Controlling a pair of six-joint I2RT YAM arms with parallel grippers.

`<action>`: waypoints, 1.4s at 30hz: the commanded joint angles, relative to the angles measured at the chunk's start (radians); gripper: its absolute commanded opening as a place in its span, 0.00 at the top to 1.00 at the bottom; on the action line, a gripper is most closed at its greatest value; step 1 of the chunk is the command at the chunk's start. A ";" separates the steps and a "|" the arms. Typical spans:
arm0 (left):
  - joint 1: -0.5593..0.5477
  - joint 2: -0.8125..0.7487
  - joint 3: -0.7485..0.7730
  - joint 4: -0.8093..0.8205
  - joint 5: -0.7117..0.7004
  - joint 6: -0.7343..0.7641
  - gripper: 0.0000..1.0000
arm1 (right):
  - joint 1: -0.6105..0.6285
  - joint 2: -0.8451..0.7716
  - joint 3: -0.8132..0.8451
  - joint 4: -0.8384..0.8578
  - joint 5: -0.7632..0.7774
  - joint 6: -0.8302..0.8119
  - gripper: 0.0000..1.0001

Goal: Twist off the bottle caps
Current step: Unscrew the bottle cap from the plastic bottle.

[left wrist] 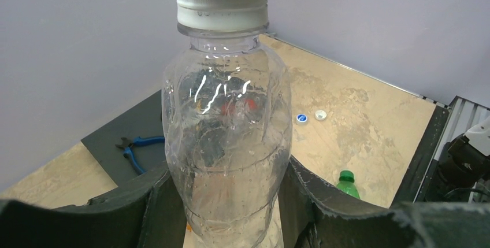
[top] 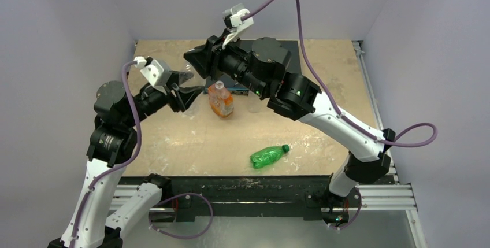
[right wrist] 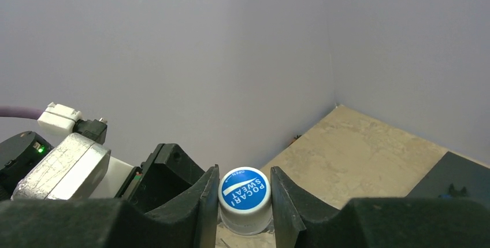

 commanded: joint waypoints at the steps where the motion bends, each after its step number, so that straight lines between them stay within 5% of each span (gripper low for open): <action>1: 0.001 0.000 0.007 0.048 0.004 -0.012 0.83 | 0.006 0.013 0.046 0.009 -0.015 0.012 0.69; 4: 0.001 0.002 0.007 0.054 0.011 -0.019 0.83 | 0.006 0.020 0.055 0.005 -0.015 0.012 0.76; 7: 0.001 0.006 0.013 0.062 0.031 -0.028 0.84 | 0.006 0.032 0.061 -0.002 -0.027 0.013 1.00; 15: 0.001 -0.002 0.037 0.152 0.265 -0.134 0.87 | -0.020 -0.069 -0.045 0.067 -0.214 -0.033 1.00; 24: 0.001 0.038 0.079 0.393 0.589 -0.469 0.88 | -0.174 -0.254 -0.347 0.463 -0.849 0.101 1.00; 33: 0.000 0.050 0.119 0.423 0.705 -0.575 0.92 | -0.243 -0.235 -0.375 0.724 -1.346 0.299 1.00; 39: 0.001 0.038 0.109 0.381 0.681 -0.507 0.92 | -0.268 -0.227 -0.374 0.730 -1.253 0.310 0.98; 42: 0.001 0.025 0.100 0.225 0.585 -0.352 0.92 | -0.255 -0.247 -0.344 0.543 -0.860 0.198 0.65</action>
